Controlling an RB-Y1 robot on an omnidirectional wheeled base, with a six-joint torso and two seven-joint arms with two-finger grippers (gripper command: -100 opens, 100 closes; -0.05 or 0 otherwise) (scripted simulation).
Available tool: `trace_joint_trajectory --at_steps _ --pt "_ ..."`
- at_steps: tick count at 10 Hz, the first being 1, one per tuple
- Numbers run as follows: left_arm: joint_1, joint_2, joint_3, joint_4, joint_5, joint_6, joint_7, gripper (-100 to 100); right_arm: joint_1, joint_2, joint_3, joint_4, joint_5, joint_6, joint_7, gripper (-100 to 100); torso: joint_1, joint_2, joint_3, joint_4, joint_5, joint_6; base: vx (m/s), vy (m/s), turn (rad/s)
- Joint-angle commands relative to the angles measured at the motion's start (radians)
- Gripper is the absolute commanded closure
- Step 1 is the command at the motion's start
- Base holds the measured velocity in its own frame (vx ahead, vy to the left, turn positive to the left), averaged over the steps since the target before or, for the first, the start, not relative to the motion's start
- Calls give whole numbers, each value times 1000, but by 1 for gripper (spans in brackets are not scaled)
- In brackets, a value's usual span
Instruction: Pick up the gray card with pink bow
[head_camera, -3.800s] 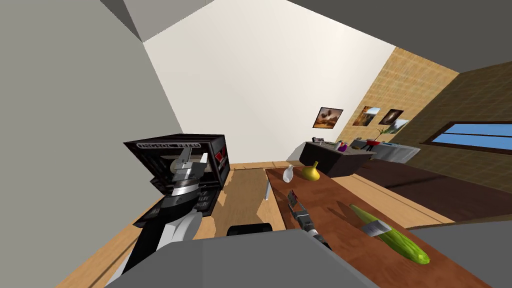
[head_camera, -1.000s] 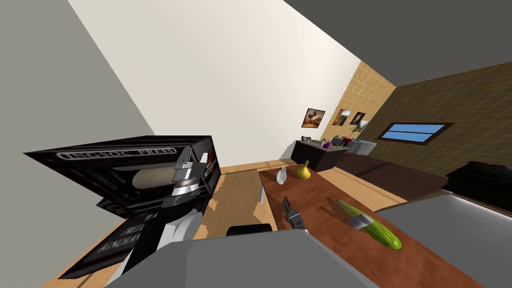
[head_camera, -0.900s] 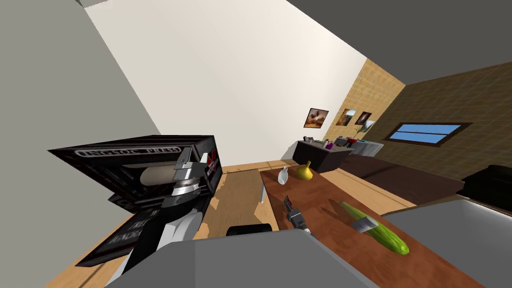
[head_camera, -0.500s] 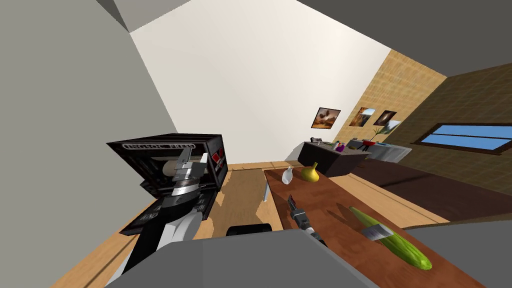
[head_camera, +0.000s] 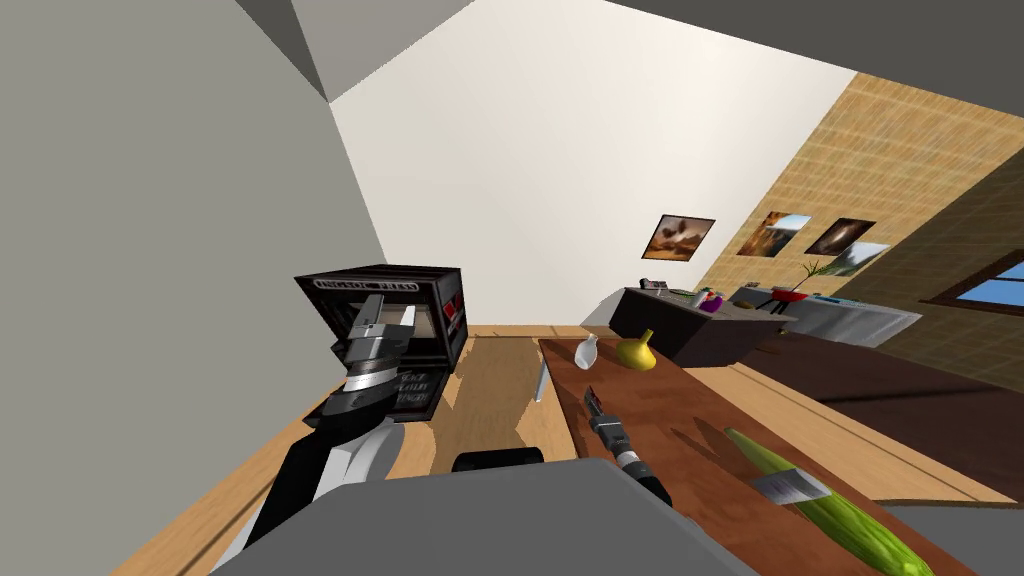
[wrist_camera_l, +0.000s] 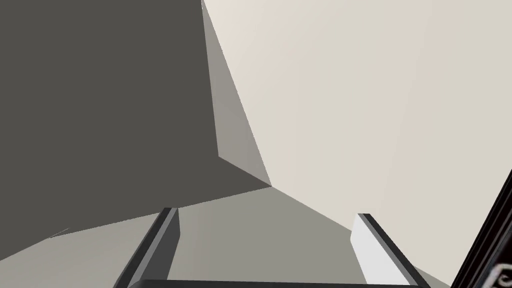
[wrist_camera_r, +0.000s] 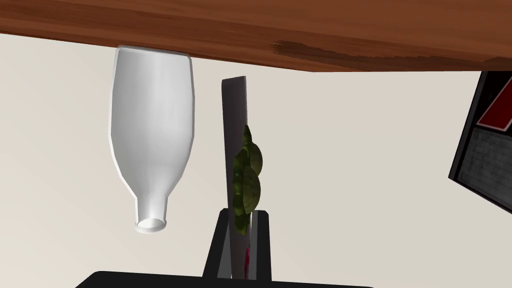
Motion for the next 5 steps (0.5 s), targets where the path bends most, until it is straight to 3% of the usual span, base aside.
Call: trace_joint_trajectory --at_steps 1,2,3,4,5 --pt "0 0 0 0 0 0 0 0 -21 -5 -8 50 -4 -25 5 100 0 0 0 0 0 0 -22 15 -15" --pt "0 0 0 0 0 0 0 0 -21 -5 -8 76 -4 -25 5 100 -2 -1 -1 -1 0 1 2 4 -19" --pt "0 0 0 0 0 0 0 0 -53 -19 -47 120 -11 -45 -4 100 -3 -2 -2 -1 -1 2 -55 43 231" --pt "0 0 0 0 0 0 0 0 -51 -19 -30 128 -8 -52 5 100 -1 -1 -1 0 -1 0 -33 21 65" --pt "0 0 0 0 0 0 0 0 -55 -21 -33 135 -9 -57 5 0 -2 -1 -1 0 -1 2 -3 3 -10"
